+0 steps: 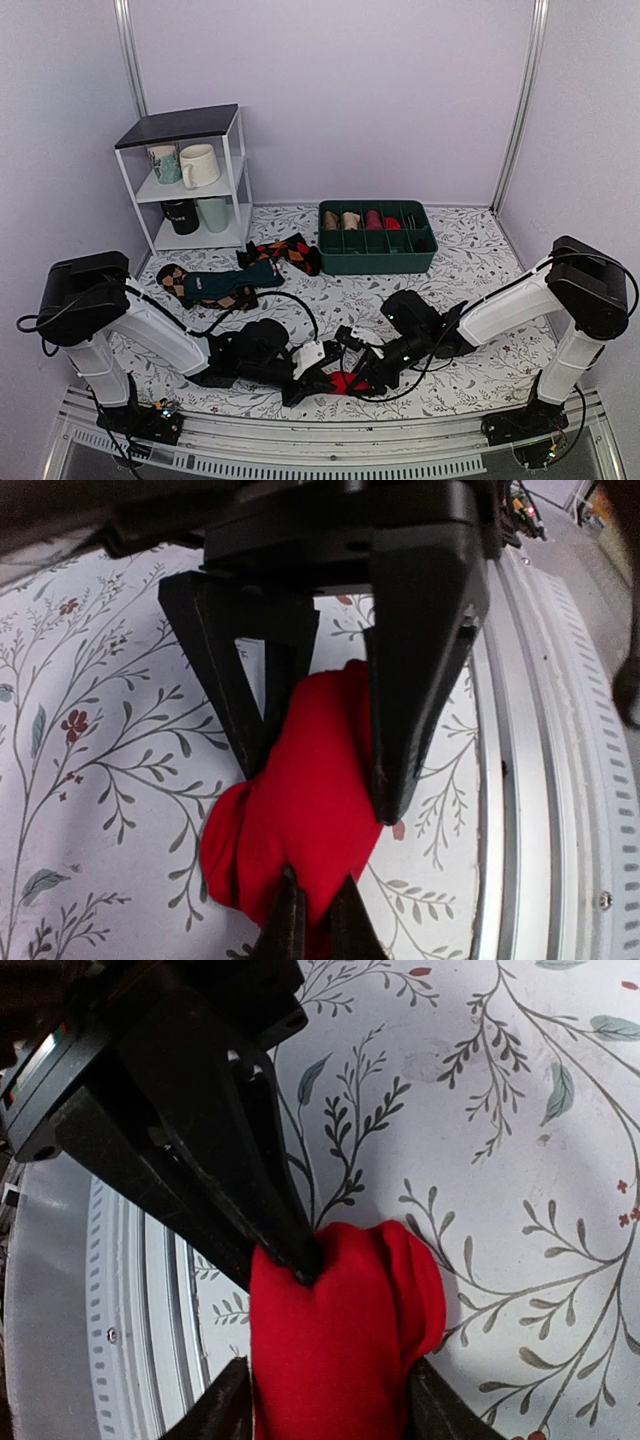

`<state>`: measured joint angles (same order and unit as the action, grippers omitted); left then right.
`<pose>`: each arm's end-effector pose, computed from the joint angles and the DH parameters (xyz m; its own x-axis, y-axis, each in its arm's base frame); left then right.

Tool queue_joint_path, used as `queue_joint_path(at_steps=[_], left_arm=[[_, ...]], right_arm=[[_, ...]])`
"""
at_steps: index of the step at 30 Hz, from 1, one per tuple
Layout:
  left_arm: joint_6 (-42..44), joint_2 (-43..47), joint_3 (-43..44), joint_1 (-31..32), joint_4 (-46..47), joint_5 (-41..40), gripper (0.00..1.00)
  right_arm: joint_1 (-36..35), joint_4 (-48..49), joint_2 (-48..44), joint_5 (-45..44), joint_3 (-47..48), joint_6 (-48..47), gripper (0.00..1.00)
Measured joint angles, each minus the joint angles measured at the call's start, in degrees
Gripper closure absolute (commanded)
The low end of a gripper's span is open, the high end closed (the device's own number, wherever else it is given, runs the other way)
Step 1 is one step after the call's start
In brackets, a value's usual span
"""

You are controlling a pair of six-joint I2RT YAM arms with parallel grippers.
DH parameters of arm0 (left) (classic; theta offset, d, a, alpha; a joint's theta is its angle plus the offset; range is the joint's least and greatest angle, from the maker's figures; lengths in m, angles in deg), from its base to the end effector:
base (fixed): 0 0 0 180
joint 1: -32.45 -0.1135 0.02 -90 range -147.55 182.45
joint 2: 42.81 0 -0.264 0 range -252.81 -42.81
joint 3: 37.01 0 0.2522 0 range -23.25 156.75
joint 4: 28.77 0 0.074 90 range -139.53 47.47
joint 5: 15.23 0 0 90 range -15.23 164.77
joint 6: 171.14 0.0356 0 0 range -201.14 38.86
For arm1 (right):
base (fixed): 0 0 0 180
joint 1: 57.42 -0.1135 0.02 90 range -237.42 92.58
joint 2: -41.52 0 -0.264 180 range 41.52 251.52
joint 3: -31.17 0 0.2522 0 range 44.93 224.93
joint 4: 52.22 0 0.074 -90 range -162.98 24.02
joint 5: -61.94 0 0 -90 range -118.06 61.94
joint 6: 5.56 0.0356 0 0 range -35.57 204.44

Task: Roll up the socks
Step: Pick up the sock from the center of the board.

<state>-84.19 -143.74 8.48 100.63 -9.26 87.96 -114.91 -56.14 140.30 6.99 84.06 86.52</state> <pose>0.1044 -0.2826 0.1013 -0.2695 0.5339 -0.8015 0.9596 0.2191 -0.1768 0.1453 0.2660 0.1145 -0.4426 -0.6392 -0.6290 -0.8741 0.1507 0.4618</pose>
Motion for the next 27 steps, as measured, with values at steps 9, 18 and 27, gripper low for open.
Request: queue_joint_path(at_steps=[9, 18, 27], left_arm=[[0.02, -0.24, 0.04, 0.00, 0.07, 0.46, 1.00], [0.90, 2.05, 0.72, -0.09, -3.50, -2.12, 0.46], [3.87, 25.24, -5.62, -1.05, -11.47, -12.50, 0.16]], right_arm=[[0.00, 1.60, 0.31, 0.24, -0.72, 3.04, 1.00], [0.61, 1.64, 1.42, 0.57, 0.04, 5.46, 1.00], [5.42, -1.90, -3.58, -6.12, 0.61, 8.76, 1.00]])
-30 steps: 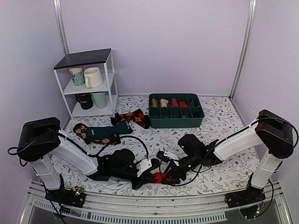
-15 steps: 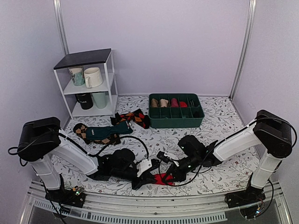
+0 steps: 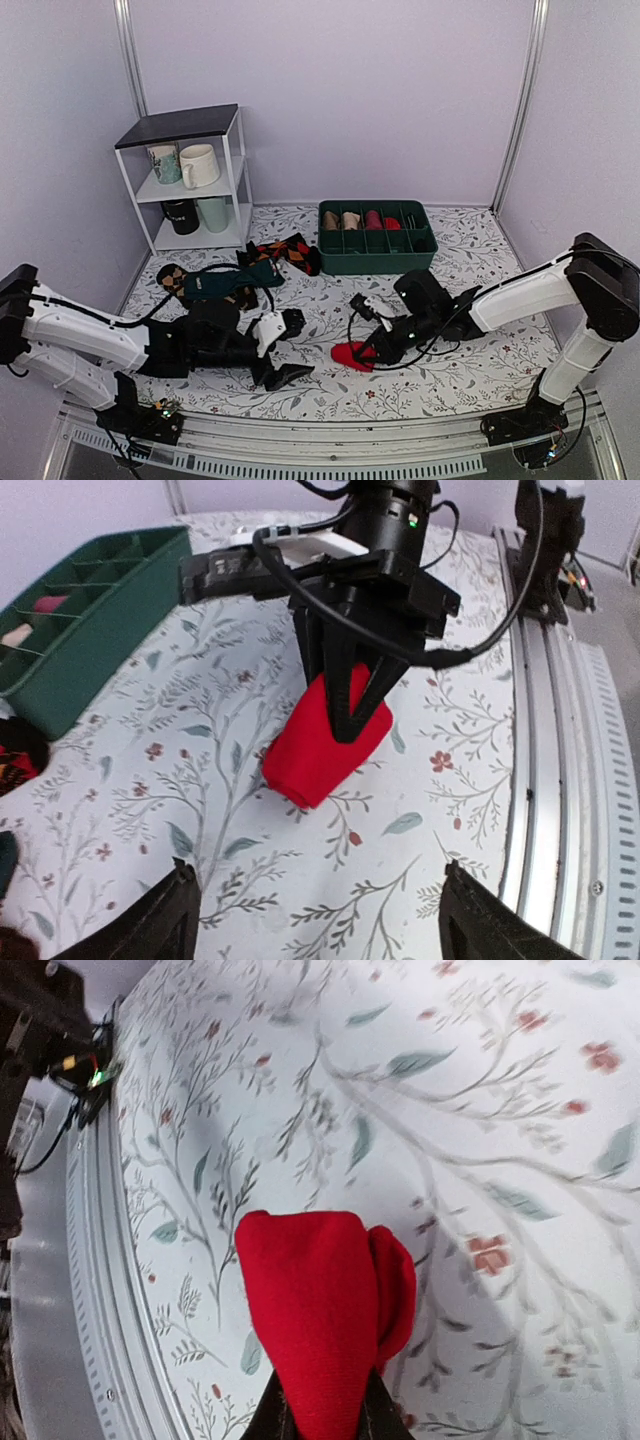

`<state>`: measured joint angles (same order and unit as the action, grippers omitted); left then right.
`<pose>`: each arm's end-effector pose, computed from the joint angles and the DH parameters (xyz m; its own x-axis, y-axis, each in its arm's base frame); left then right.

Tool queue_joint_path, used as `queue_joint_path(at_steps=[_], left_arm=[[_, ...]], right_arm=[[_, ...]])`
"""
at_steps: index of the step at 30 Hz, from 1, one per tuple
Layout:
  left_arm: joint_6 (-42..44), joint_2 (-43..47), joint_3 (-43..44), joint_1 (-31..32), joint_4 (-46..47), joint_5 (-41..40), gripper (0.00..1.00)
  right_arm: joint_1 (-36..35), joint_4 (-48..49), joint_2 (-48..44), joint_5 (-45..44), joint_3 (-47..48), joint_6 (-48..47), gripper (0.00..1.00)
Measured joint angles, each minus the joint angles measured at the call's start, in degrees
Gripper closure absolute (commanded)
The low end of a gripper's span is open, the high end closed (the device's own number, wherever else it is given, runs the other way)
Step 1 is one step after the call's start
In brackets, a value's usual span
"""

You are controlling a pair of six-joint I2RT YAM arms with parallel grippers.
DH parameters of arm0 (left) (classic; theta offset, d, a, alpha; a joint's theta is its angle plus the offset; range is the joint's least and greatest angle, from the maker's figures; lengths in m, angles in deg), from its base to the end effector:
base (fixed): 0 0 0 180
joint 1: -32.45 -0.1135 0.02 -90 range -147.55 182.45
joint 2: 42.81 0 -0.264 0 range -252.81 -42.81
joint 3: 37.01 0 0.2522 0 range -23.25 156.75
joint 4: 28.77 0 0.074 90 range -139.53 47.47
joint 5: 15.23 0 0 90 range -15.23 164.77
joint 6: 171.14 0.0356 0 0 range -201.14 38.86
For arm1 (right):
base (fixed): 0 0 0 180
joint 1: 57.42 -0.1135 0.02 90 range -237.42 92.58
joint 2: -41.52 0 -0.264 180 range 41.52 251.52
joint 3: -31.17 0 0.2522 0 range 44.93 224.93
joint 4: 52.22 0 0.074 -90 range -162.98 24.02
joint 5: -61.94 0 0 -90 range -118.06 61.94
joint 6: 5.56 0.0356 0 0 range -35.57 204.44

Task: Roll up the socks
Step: Pick up the sock from the center of the board, then place the sock in the storage box.

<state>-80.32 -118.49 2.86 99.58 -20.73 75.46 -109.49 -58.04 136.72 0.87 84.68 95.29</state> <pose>0.0992 -0.2362 0.1707 -0.1678 0.4347 -0.8848 0.9280 0.3726 0.0071 0.1728 0.2498 0.1311 -0.6129 -0.5185 -0.5962 -0.7899 0.3847 0.4775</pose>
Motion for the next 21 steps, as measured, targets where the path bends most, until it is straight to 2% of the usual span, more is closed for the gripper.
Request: queue_joint_path(at_steps=[2, 3, 8, 11, 16, 21], left_arm=[[0.22, 4.50, -1.27, -1.70, -0.09, -0.59, 0.02], [0.31, 6.67, -1.95, -2.93, -0.09, -0.85, 0.01], [0.74, 13.42, -4.33, -7.37, 0.31, -1.25, 0.01], [0.72, 14.38, -4.57, -9.55, 1.05, -0.94, 0.01], [-1.31, 12.41, -3.78, -13.64, 1.51, 0.17, 0.01], [-1.49, 8.44, -1.07, -14.84, 1.38, 3.56, 0.01]], right_arm=[[2.36, -1.97, -2.93, -2.32, 1.27, 0.68, 1.00], [3.58, -2.91, -4.55, -3.45, 2.23, 1.03, 1.00], [12.57, -7.34, -10.84, -8.55, 11.76, 3.37, 1.00], [17.79, -9.81, -11.37, -12.57, 18.34, 4.13, 1.00], [24.33, -13.00, -9.57, -17.20, 27.82, 4.94, 1.00], [26.95, -16.31, -2.93, -24.15, 34.64, 3.65, 1.00]])
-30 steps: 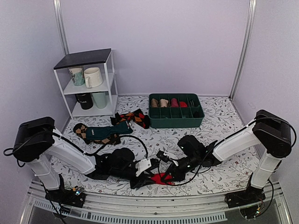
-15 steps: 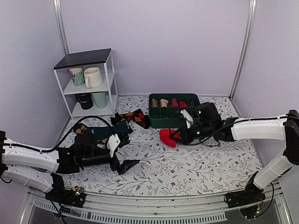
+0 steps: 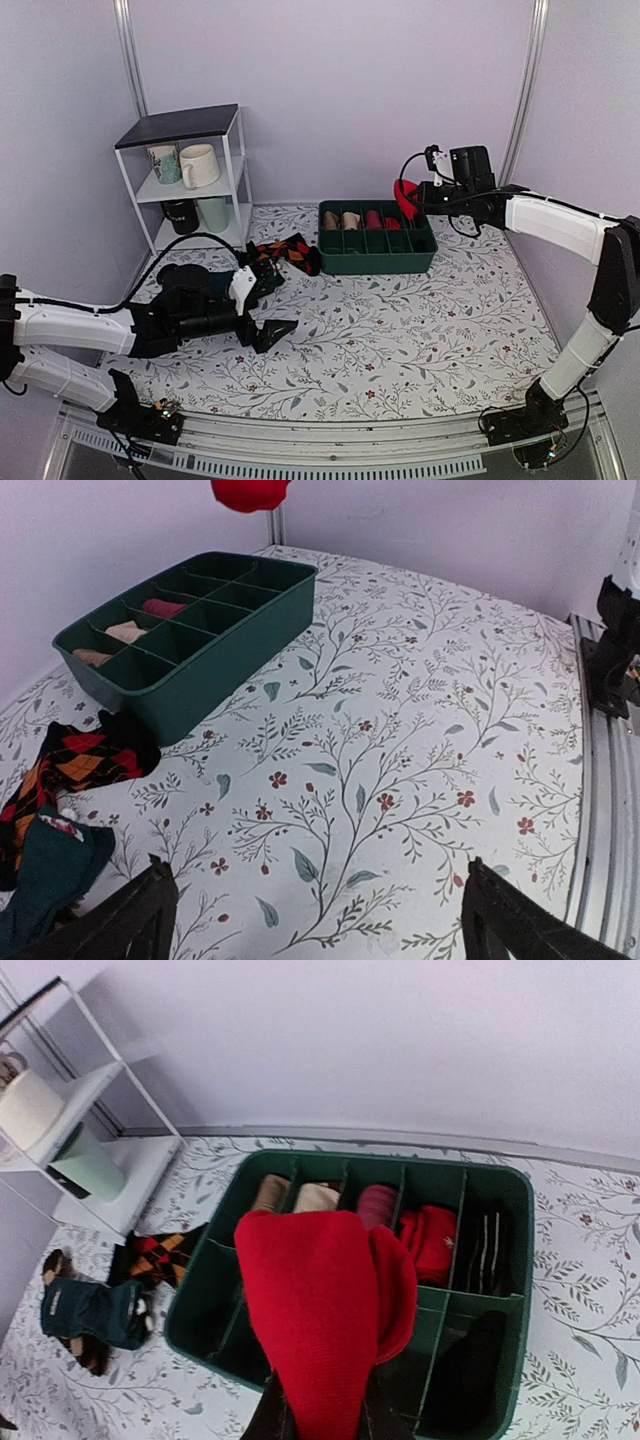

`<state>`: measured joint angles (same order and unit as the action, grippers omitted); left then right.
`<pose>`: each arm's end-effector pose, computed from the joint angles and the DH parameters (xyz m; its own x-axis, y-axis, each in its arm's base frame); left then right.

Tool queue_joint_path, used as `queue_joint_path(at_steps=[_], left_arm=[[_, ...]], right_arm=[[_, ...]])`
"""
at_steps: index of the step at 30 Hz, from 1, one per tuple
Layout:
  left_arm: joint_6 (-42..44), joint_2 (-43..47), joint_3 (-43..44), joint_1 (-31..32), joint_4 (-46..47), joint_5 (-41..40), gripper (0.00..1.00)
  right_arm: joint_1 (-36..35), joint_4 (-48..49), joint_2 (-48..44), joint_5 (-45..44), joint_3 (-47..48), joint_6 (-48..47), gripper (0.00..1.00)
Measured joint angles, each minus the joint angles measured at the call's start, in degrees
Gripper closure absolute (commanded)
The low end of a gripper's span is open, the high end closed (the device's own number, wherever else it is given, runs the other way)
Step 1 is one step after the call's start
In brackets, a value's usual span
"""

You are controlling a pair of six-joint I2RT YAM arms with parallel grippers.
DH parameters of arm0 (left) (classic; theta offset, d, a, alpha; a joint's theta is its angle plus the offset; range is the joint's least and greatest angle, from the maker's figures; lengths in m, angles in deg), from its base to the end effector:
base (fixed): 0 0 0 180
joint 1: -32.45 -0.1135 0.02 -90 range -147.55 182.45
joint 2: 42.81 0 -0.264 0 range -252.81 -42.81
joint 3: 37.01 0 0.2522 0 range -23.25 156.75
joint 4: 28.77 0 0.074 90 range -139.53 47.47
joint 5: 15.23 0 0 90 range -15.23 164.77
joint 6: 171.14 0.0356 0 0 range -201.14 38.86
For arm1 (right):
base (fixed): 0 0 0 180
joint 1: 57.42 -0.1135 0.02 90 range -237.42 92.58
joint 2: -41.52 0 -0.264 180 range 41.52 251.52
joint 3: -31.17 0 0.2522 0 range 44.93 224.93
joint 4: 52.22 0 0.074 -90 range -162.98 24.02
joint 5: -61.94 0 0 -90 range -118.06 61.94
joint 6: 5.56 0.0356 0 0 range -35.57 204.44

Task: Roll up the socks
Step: Place the sock in the storage box.

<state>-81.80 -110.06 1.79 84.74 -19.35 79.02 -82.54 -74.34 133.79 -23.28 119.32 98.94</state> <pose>0.1467 -0.1940 0.2011 -0.2090 0.2515 -0.9450 0.8294 0.5575 -0.0351 0.3430 0.1641 0.3108 -0.5104 0.0363 -0.8592 -0.3749 0.8898 0.2602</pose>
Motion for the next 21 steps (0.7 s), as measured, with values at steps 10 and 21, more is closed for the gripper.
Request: queue_joint_path(at_steps=[10, 21], left_arm=[[2.36, -3.26, 2.95, -0.15, -0.17, 2.95, 0.00], [2.91, -4.55, 2.97, -0.20, -0.57, 4.48, 0.01]], right_arm=[[1.90, -8.00, 7.21, -10.14, 2.93, -5.20, 1.00], [1.90, -8.31, 11.93, -18.56, 3.61, -9.99, 1.00]])
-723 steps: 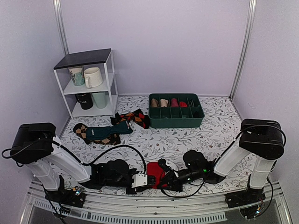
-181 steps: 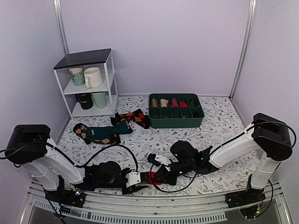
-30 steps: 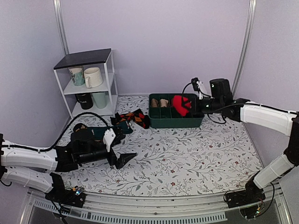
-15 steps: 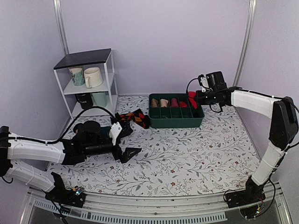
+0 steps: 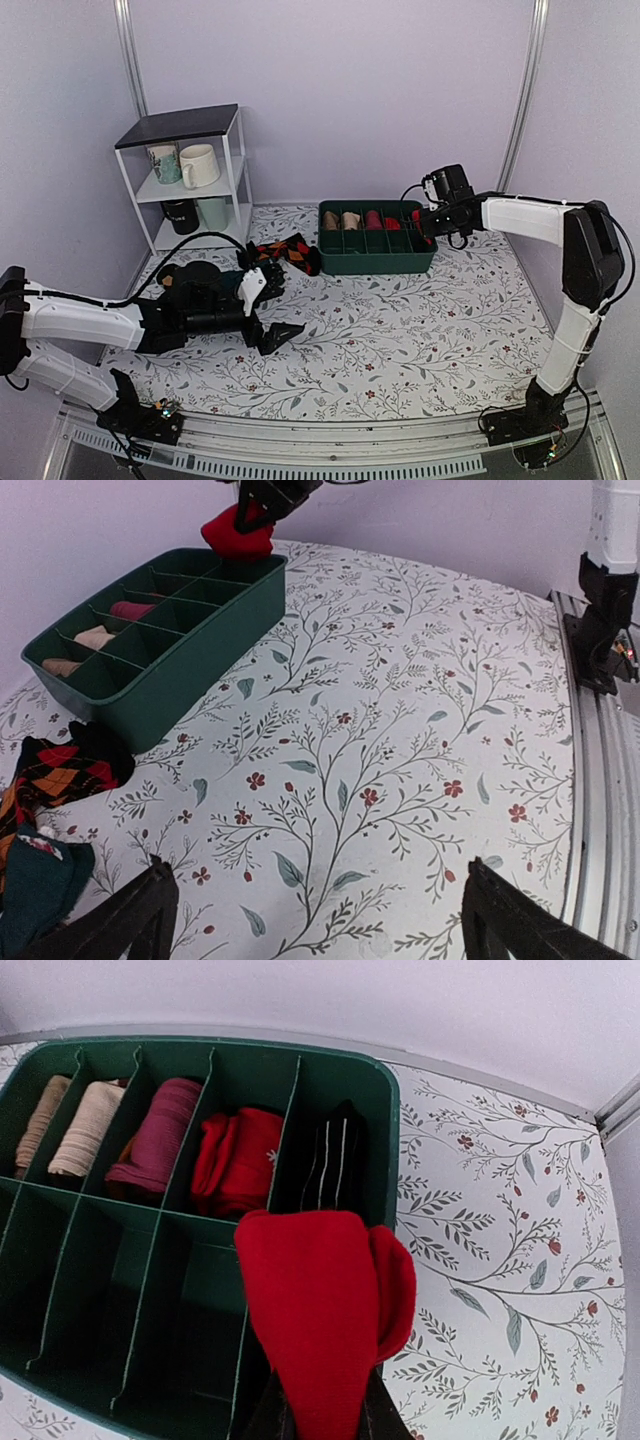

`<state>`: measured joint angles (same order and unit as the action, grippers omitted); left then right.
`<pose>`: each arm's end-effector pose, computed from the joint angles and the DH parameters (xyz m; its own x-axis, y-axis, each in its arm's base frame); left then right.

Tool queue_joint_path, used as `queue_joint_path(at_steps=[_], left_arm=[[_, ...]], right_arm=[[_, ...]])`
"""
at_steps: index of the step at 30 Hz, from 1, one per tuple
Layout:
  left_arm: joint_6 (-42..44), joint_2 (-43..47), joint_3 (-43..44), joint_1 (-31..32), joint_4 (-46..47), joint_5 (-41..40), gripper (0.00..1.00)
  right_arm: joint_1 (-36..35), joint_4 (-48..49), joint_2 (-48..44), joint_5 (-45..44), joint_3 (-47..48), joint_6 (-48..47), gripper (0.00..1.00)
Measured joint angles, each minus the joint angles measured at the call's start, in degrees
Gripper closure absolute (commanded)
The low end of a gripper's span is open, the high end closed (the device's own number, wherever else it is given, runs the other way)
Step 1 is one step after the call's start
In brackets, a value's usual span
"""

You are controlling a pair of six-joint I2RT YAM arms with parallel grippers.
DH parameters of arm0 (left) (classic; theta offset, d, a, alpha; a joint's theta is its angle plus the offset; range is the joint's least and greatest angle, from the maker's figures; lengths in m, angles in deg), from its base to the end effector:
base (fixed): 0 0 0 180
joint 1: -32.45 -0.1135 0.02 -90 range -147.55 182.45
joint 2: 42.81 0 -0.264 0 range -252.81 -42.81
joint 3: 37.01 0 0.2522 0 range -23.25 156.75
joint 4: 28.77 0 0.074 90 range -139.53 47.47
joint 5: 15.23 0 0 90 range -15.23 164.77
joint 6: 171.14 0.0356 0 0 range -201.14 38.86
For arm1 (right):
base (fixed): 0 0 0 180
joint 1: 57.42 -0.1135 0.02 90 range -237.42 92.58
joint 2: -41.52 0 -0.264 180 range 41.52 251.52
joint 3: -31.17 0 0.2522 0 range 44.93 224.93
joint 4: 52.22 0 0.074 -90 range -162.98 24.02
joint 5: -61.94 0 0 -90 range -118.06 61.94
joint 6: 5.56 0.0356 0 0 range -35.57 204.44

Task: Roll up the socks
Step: Place the sock in the storage box.

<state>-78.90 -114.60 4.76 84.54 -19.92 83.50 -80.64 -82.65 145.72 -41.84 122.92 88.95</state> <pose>0.1541 -0.2066 0.1987 -0.1878 0.3041 -0.9339 0.8748 0.4841 -0.0183 0.3807 0.1541 0.2412 -0.6409 -0.1919 -0.7433 -0.1726 0.9795 -0.1040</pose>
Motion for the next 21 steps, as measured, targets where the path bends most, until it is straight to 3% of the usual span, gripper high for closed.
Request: queue_joint_path(at_steps=[21], left_arm=[[1.18, -1.42, 0.02, -0.02, -0.22, 2.08, 0.01]], right_arm=[[-0.35, -0.50, 9.75, -3.45, 3.30, -2.29, 1.00]])
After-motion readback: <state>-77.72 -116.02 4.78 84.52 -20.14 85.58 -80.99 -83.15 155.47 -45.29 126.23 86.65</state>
